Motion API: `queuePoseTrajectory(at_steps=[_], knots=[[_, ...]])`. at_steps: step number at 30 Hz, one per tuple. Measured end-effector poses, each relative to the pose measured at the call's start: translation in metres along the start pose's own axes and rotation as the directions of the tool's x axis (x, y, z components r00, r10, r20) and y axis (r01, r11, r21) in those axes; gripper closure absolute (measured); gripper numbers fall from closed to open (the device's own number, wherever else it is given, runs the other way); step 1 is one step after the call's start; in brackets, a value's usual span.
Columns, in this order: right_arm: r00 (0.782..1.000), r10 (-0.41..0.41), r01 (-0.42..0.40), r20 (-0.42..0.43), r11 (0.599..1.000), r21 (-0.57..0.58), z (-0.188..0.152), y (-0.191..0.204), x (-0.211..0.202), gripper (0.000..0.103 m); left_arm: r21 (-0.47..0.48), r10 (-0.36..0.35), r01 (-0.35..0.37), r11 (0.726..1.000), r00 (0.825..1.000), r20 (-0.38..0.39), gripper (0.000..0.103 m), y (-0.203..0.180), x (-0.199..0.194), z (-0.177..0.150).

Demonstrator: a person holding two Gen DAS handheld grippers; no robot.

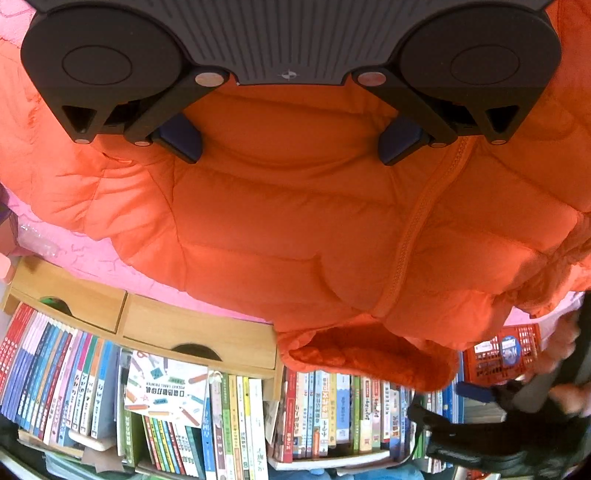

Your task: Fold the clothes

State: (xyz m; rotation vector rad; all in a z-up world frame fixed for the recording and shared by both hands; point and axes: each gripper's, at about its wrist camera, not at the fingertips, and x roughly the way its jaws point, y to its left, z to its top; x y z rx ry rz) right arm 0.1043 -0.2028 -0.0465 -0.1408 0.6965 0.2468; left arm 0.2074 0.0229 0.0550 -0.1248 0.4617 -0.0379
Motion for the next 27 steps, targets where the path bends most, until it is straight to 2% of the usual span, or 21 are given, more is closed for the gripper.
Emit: queuePoseTrajectory(at_steps=[2, 4, 6, 8, 9, 11, 14, 16, 18, 20, 22, 25, 26, 27], knots=[[1.000, 0.003, -0.003, -0.001, 1.000, 0.003, 0.000, -0.001, 0.001, 0.000, 0.092, 0.011, -0.013, 0.996, 1.000, 0.023, 0.021, -0.003, -0.020, -0.020], [1.000, 0.006, -0.006, -0.001, 1.000, 0.006, 0.000, -0.002, 0.001, 0.000, 0.169, -0.020, 0.018, 0.985, 1.000, 0.014, 0.020, -0.005, -0.040, -0.043], [1.000, 0.006, -0.006, 0.001, 1.000, 0.005, 0.000, -0.002, 0.001, 0.000, 0.319, 0.016, -0.010, 0.948, 1.000, -0.019, 0.018, -0.015, -0.051, -0.068], [1.000, 0.008, -0.008, 0.008, 1.000, 0.005, 0.000, -0.002, -0.001, 0.000, 0.448, 0.112, -0.092, 0.889, 0.994, -0.017, 0.018, -0.015, -0.049, -0.090], [0.999, 0.029, -0.029, 0.022, 1.000, 0.009, 0.003, -0.005, -0.004, 0.001, 0.471, 0.165, -0.131, 0.872, 0.986, -0.030, 0.019, -0.006, -0.044, -0.097], [0.996, 0.069, -0.070, 0.051, 0.997, 0.018, 0.008, -0.010, -0.010, 0.001, 0.433, 0.257, -0.204, 0.878, 0.964, -0.066, 0.018, 0.024, -0.036, -0.100], [0.985, 0.075, -0.086, 0.153, 0.994, 0.068, 0.042, -0.029, -0.012, 0.000, 0.317, 0.316, -0.266, 0.910, 0.942, -0.116, 0.017, 0.071, -0.035, -0.098], [0.979, 0.060, -0.083, 0.195, 0.990, 0.112, 0.071, -0.039, 0.000, 0.000, 0.294, 0.299, -0.253, 0.922, 0.946, -0.124, 0.013, 0.084, -0.035, -0.102], [0.980, 0.057, -0.086, 0.191, 0.986, 0.144, 0.100, -0.042, 0.028, 0.000, 0.294, 0.296, -0.249, 0.923, 0.947, -0.125, 0.013, 0.086, -0.035, -0.102], [0.983, 0.074, -0.099, 0.166, 0.984, 0.149, 0.126, -0.037, 0.061, 0.000, 0.297, 0.295, -0.248, 0.922, 0.947, -0.125, 0.013, 0.086, -0.033, -0.100], [0.987, 0.103, -0.120, 0.121, 0.983, 0.137, 0.148, -0.025, 0.099, 0.000, 0.264, 0.274, -0.231, 0.937, 0.951, -0.141, 0.013, 0.093, -0.031, -0.097], [0.996, 0.084, -0.078, -0.031, 0.982, 0.170, 0.166, -0.008, 0.159, 0.001, 0.178, 0.223, -0.192, 0.965, 0.959, -0.177, 0.011, 0.107, -0.034, -0.101], [0.994, 0.080, -0.065, -0.076, 0.982, 0.178, 0.171, -0.003, 0.176, 0.020, 0.158, 0.212, -0.184, 0.970, 0.960, -0.185, 0.010, 0.109, -0.035, -0.102], [0.993, 0.091, -0.076, -0.077, 0.981, 0.181, 0.171, 0.000, 0.177, 0.054, 0.148, 0.206, -0.180, 0.973, 0.960, -0.188, 0.010, 0.110, -0.035, -0.102]])
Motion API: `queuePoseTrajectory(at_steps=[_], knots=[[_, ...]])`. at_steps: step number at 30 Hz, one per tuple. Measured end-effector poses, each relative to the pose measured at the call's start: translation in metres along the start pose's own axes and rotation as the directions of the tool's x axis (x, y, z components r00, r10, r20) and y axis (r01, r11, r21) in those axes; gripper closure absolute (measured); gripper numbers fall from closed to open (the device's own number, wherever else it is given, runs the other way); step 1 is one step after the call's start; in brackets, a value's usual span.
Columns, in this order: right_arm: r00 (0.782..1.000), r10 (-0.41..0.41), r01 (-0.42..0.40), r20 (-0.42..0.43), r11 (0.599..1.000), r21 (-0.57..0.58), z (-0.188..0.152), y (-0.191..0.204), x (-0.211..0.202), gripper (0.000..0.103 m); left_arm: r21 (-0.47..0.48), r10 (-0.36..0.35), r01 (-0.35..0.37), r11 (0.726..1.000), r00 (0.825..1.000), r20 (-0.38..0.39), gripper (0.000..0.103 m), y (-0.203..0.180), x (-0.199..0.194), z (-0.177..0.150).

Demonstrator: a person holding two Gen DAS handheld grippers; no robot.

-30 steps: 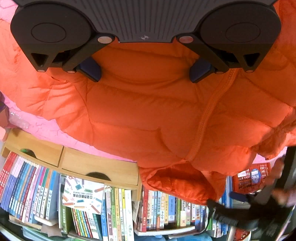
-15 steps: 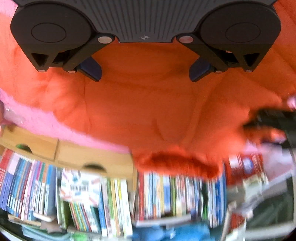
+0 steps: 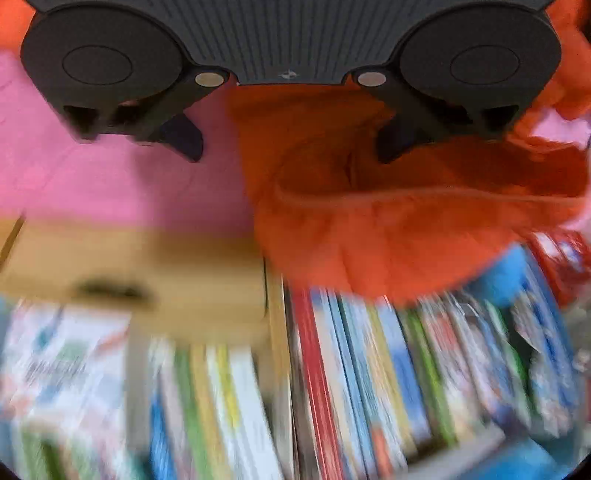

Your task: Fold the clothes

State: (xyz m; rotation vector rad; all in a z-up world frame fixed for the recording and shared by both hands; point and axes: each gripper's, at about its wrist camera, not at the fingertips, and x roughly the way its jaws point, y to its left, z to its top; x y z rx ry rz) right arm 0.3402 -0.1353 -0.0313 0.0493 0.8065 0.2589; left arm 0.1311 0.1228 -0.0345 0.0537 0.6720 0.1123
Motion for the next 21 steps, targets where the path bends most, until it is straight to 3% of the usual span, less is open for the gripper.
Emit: queuePoseTrajectory(at_steps=[1, 2, 3, 5, 6, 9, 11, 13, 14, 16, 17, 18, 21], knots=[[1.000, 0.011, -0.011, -0.003, 1.000, 0.002, 0.000, 0.003, 0.000, 0.076, -0.003, -0.002, 0.002, 1.000, 1.000, 0.000, 0.010, 0.000, 0.000, 0.000], [1.000, 0.021, -0.021, -0.006, 1.000, 0.004, -0.001, 0.006, 0.001, 0.087, -0.004, -0.002, 0.002, 1.000, 1.000, 0.000, 0.010, 0.000, 0.000, 0.000], [1.000, 0.027, -0.027, -0.004, 1.000, 0.004, -0.001, 0.009, 0.000, 0.091, -0.005, -0.002, 0.002, 1.000, 1.000, 0.001, 0.010, 0.000, 0.000, 0.000], [0.994, -0.045, 0.047, 0.097, 0.998, -0.028, -0.001, 0.014, -0.022, 0.093, -0.019, -0.012, 0.012, 1.000, 1.000, 0.005, 0.010, 0.002, 0.000, 0.001], [0.980, -0.098, 0.107, 0.175, 0.993, -0.042, 0.000, 0.012, -0.036, 0.093, -0.032, -0.022, 0.022, 0.999, 1.000, 0.010, 0.010, 0.005, 0.000, 0.002], [0.901, -0.236, 0.261, 0.364, 0.965, -0.021, 0.006, 0.000, -0.070, 0.093, -0.061, 0.023, -0.019, 0.998, 0.997, 0.071, 0.010, 0.013, -0.001, 0.011], [0.840, -0.348, 0.373, 0.417, 0.927, 0.021, 0.006, -0.013, -0.080, 0.093, -0.067, 0.132, -0.127, 0.990, 0.988, 0.085, 0.012, 0.020, 0.004, 0.020], [0.798, -0.428, 0.456, 0.424, 0.889, 0.039, 0.002, -0.028, -0.079, 0.091, -0.074, 0.245, -0.239, 0.968, 0.965, 0.093, 0.016, 0.026, 0.010, 0.029], [0.815, -0.418, 0.438, 0.401, 0.898, 0.045, 0.000, -0.038, -0.078, 0.085, -0.095, 0.235, -0.226, 0.970, 0.967, 0.096, 0.019, 0.029, 0.008, 0.032], [0.876, -0.317, 0.322, 0.364, 0.945, 0.047, -0.009, -0.053, -0.082, 0.067, -0.148, 0.161, -0.145, 0.978, 0.981, 0.107, 0.019, 0.032, -0.002, 0.036], [0.891, -0.264, 0.272, 0.370, 0.962, 0.030, -0.015, -0.055, -0.088, 0.040, -0.137, 0.135, -0.117, 0.984, 0.982, 0.132, 0.019, 0.026, -0.008, 0.039], [0.903, -0.210, 0.221, 0.375, 0.975, 0.014, -0.021, -0.056, -0.093, 0.021, -0.110, 0.112, -0.094, 0.989, 0.980, 0.165, 0.019, 0.016, -0.016, 0.043], [0.908, -0.128, 0.145, 0.399, 0.989, -0.013, -0.038, -0.061, -0.113, 0.013, -0.015, 0.014, -0.011, 1.000, 0.977, 0.212, 0.017, -0.020, -0.026, 0.058]])
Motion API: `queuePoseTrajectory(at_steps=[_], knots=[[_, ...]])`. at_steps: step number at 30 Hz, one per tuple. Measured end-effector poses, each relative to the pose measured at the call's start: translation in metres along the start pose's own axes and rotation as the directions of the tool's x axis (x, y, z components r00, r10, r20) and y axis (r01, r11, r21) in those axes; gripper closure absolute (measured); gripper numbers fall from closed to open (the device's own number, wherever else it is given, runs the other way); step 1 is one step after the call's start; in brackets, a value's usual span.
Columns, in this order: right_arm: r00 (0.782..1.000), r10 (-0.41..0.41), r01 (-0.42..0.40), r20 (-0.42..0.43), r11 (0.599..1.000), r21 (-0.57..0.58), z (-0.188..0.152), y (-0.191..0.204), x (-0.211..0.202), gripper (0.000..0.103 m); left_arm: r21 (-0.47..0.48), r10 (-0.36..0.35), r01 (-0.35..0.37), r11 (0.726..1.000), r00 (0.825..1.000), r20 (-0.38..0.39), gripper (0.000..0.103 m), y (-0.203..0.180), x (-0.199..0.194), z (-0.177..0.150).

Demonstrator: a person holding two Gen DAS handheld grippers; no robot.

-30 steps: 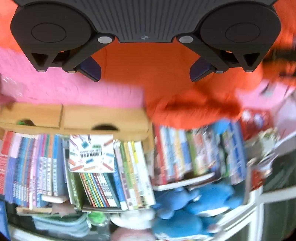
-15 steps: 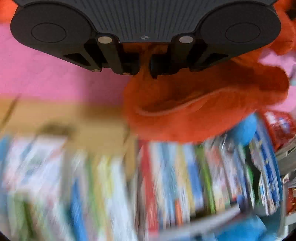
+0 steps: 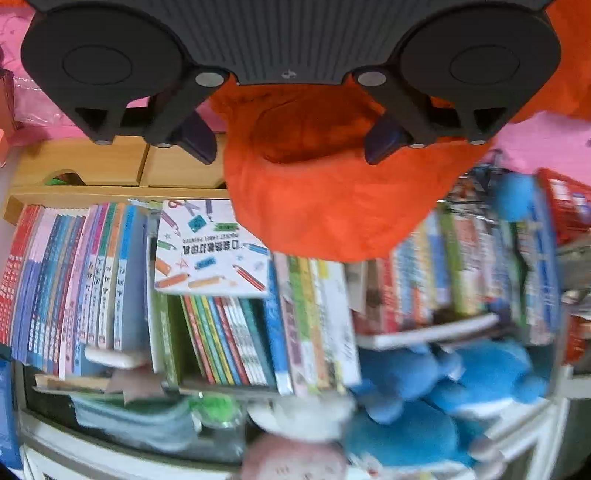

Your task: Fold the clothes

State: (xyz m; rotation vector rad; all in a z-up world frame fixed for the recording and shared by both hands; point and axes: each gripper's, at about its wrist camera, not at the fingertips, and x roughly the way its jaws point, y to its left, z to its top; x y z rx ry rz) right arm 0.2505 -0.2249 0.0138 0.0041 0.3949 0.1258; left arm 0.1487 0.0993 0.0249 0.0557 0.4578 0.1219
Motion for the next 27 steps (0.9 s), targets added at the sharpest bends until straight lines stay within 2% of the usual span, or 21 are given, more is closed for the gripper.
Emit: queuePoseTrajectory(at_steps=[2, 4, 5, 6, 9, 11, 12, 13, 14, 16, 18, 19, 20, 21, 22, 23, 24, 25, 26, 27], knots=[[1.000, 0.007, -0.008, -0.011, 1.000, -0.007, -0.005, -0.005, -0.013, 0.013, 0.006, -0.079, 0.079, 0.997, 0.997, -0.007, 0.016, -0.024, 0.004, 0.007], [0.999, 0.015, -0.017, -0.046, 0.998, -0.054, -0.016, -0.006, -0.024, 0.024, 0.033, -0.135, 0.136, 0.990, 0.991, -0.025, 0.016, -0.048, 0.011, 0.010], [0.997, 0.018, -0.024, -0.068, 0.996, -0.089, -0.023, -0.003, -0.028, 0.037, 0.058, -0.141, 0.144, 0.988, 0.989, -0.042, 0.016, -0.060, 0.016, 0.008], [0.995, 0.016, -0.028, -0.097, 0.992, -0.126, -0.031, 0.002, -0.029, 0.045, 0.088, -0.140, 0.145, 0.986, 0.988, -0.062, 0.016, -0.073, 0.023, 0.006], [0.986, 0.032, -0.064, -0.164, 0.979, -0.196, -0.052, 0.018, -0.024, 0.050, 0.149, -0.073, 0.095, 0.984, 0.986, -0.147, 0.015, -0.081, 0.047, -0.002], [0.982, 0.033, -0.070, -0.185, 0.977, -0.202, -0.064, 0.026, -0.021, 0.050, 0.147, -0.004, 0.027, 0.989, 0.987, -0.158, 0.014, -0.059, 0.052, -0.010], [0.981, 0.030, -0.065, -0.191, 0.981, -0.183, -0.068, 0.026, -0.019, 0.049, 0.158, 0.047, -0.023, 0.987, 0.988, -0.149, 0.008, -0.045, 0.051, -0.014], [0.980, 0.026, -0.060, -0.197, 0.984, -0.166, -0.072, 0.026, -0.016, 0.048, 0.172, 0.104, -0.080, 0.982, 0.985, -0.136, 0.008, -0.029, 0.049, -0.019], [0.979, 0.021, -0.054, -0.201, 0.986, -0.157, -0.075, 0.025, -0.015, 0.046, 0.198, 0.197, -0.169, 0.965, 0.972, -0.129, 0.007, -0.008, 0.048, -0.025], [0.978, 0.016, -0.050, -0.208, 0.986, -0.160, -0.078, 0.026, -0.012, 0.044, 0.217, 0.337, -0.305, 0.927, 0.933, -0.127, 0.006, 0.036, 0.041, -0.036], [0.978, 0.011, -0.047, -0.206, 0.984, -0.171, -0.077, 0.028, -0.012, 0.039, 0.187, 0.458, -0.428, 0.884, 0.871, -0.176, 0.006, 0.089, 0.032, -0.043], [0.978, 0.006, -0.044, -0.209, 0.984, -0.174, -0.077, 0.028, -0.011, 0.038, 0.162, 0.515, -0.490, 0.857, 0.834, -0.201, 0.007, 0.114, 0.025, -0.045], [0.977, 0.002, -0.041, -0.211, 0.983, -0.178, -0.077, 0.028, -0.011, 0.037, 0.134, 0.567, -0.551, 0.824, 0.792, -0.225, 0.013, 0.137, 0.017, -0.046], [0.977, -0.001, -0.037, -0.213, 0.984, -0.176, -0.077, 0.028, -0.010, 0.035, 0.056, 0.576, -0.583, 0.811, 0.777, -0.253, 0.022, 0.157, 0.002, -0.045], [0.977, -0.004, -0.034, -0.215, 0.984, -0.173, -0.078, 0.027, -0.010, 0.034, -0.041, 0.567, -0.600, 0.799, 0.775, -0.280, 0.023, 0.175, -0.016, -0.044], [0.976, -0.004, -0.033, -0.217, 0.985, -0.170, -0.078, 0.027, -0.009, 0.033, -0.183, 0.508, -0.568, 0.802, 0.811, -0.289, 0.023, 0.191, -0.040, -0.045], [0.976, -0.005, -0.032, -0.218, 0.986, -0.167, -0.078, 0.026, -0.008, 0.032, -0.322, 0.422, -0.499, 0.804, 0.862, -0.281, 0.021, 0.200, -0.060, -0.048], [0.976, -0.005, -0.032, -0.219, 0.986, -0.165, -0.077, 0.025, -0.008, 0.032, -0.428, 0.334, -0.423, 0.799, 0.904, -0.268, 0.020, 0.204, -0.074, -0.051], [0.976, -0.005, -0.032, -0.219, 0.986, -0.163, -0.077, 0.025, -0.008, 0.031, -0.506, 0.262, -0.358, 0.785, 0.931, -0.254, 0.016, 0.206, -0.082, -0.055], [0.976, -0.005, -0.031, -0.219, 0.986, -0.162, -0.077, 0.025, -0.008, 0.030, -0.564, 0.215, -0.318, 0.762, 0.946, -0.243, 0.012, 0.206, -0.086, -0.060]])
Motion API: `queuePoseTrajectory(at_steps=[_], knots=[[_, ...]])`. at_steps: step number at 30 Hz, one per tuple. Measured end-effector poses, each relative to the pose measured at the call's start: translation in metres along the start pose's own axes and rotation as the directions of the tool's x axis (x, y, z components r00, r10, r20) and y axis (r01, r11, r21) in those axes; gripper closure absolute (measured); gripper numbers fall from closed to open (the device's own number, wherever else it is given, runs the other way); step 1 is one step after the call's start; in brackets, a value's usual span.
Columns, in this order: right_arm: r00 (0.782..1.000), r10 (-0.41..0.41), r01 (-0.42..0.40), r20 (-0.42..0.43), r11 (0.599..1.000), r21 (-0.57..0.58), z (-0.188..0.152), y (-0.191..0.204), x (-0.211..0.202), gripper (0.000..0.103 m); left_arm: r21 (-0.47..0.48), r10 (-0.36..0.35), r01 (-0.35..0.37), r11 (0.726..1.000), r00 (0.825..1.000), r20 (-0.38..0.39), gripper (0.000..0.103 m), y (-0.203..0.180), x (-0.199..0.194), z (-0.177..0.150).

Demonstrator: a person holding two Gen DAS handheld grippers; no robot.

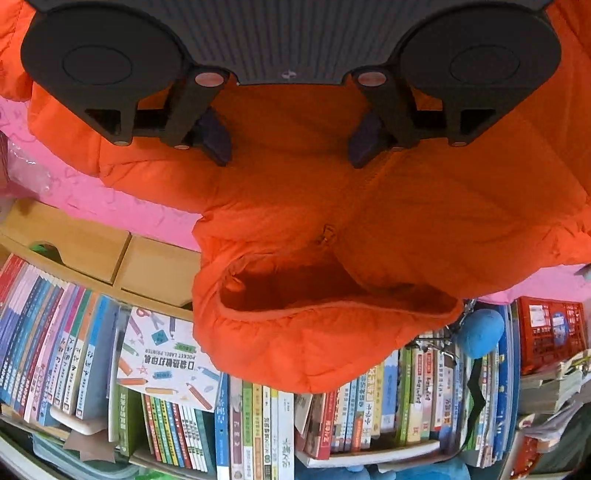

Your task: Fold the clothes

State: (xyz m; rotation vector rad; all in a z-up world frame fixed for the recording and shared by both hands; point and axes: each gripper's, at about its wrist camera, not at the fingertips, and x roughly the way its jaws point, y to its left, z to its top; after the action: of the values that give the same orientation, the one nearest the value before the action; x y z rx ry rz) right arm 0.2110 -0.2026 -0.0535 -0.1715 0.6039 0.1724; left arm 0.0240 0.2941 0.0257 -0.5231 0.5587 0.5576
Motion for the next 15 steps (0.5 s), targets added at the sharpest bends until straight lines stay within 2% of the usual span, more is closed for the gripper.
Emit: queuePoseTrajectory(at_steps=[3, 5, 7, 8, 9, 11, 12, 15], knots=[[1.000, -0.010, 0.009, 0.015, 1.000, 0.007, -0.001, -0.001, -0.004, 0.028, -0.138, -0.082, 0.074, 0.988, 0.995, -0.054, 0.011, 0.008, 0.009, -0.012], [0.999, -0.013, 0.012, 0.048, 1.000, 0.022, -0.002, -0.003, -0.014, 0.028, -0.168, -0.071, 0.058, 0.984, 0.995, -0.074, 0.015, 0.007, 0.022, -0.014], [0.996, -0.008, 0.004, 0.092, 0.999, 0.047, -0.005, -0.011, -0.033, 0.025, -0.164, -0.046, 0.037, 0.986, 0.998, -0.051, 0.022, 0.001, 0.032, -0.015], [0.994, -0.007, 0.000, 0.110, 0.998, 0.060, -0.006, -0.016, -0.043, 0.021, -0.159, -0.034, 0.029, 0.987, 0.999, -0.030, 0.033, -0.002, 0.036, -0.015], [0.992, -0.006, -0.004, 0.128, 0.997, 0.071, -0.007, -0.021, -0.052, 0.019, -0.155, -0.023, 0.021, 0.988, 1.000, -0.010, 0.059, -0.005, 0.039, -0.015], [0.992, -0.020, 0.012, 0.125, 0.998, 0.062, -0.012, -0.028, -0.064, 0.017, -0.165, 0.006, -0.003, 0.986, 1.000, 0.020, 0.089, -0.005, 0.046, -0.011], [0.993, -0.032, 0.026, 0.117, 0.998, 0.051, -0.015, -0.031, -0.067, 0.016, -0.175, 0.016, -0.009, 0.985, 0.999, 0.038, 0.096, -0.005, 0.050, -0.009], [0.993, -0.067, 0.065, 0.093, 0.998, 0.020, -0.023, -0.038, -0.078, 0.014, -0.119, 0.093, -0.080, 0.990, 0.990, 0.104, 0.098, -0.014, 0.052, 0.004]])
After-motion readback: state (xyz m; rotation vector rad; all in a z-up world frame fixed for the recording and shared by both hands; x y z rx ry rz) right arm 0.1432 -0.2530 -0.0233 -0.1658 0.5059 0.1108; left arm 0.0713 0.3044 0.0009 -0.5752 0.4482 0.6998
